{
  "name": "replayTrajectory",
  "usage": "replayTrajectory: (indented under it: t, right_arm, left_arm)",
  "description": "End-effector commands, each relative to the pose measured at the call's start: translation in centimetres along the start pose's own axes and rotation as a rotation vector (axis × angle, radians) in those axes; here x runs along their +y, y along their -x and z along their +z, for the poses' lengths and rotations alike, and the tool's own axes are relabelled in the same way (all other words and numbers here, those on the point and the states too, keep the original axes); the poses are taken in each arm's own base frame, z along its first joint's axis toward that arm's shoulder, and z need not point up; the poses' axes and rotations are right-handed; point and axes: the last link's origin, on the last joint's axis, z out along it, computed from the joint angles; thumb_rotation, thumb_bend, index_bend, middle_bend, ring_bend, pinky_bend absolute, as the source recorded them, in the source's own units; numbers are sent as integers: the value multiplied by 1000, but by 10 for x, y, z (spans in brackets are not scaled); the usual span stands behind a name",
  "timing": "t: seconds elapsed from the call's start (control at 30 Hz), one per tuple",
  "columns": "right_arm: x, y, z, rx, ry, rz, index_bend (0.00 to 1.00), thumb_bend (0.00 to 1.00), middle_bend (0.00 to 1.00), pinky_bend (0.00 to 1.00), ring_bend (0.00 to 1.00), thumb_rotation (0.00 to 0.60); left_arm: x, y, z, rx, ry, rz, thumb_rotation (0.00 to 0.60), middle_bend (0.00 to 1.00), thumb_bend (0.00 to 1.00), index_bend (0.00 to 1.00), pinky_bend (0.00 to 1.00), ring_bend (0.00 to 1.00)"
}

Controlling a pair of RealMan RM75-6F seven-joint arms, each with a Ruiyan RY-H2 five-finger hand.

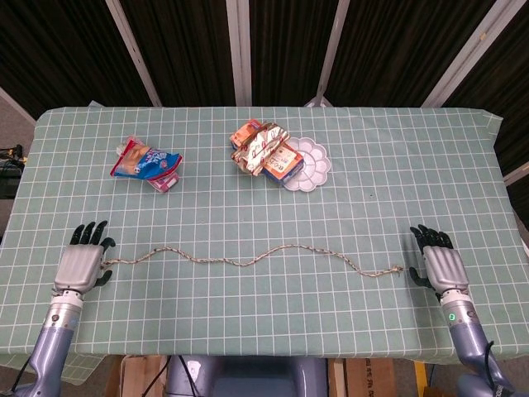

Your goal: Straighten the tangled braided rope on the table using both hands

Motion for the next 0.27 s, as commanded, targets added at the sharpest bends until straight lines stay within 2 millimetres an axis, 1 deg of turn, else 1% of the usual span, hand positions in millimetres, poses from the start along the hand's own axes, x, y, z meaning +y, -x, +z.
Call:
replayTrajectory:
  t: [0.03,0.13,0.27]
  right_arm:
    - [1,-10,-12,36,1,30,0,419,0,0,0,600]
    - [1,-21,-25,90,-15,72,0,419,0,0,0,600]
    - [6,-32,-47,167,-56,63,0,420,0,0,0,600]
  left_arm:
    - [-8,-13,-17,13,-4,-54,600,2,250,260,0,0]
    - [-15,-22,-36,63,9,-137,600,0,210,206,0,0]
    - [-29,-31,-62,135,39,-193,600,0,197,136,0,0]
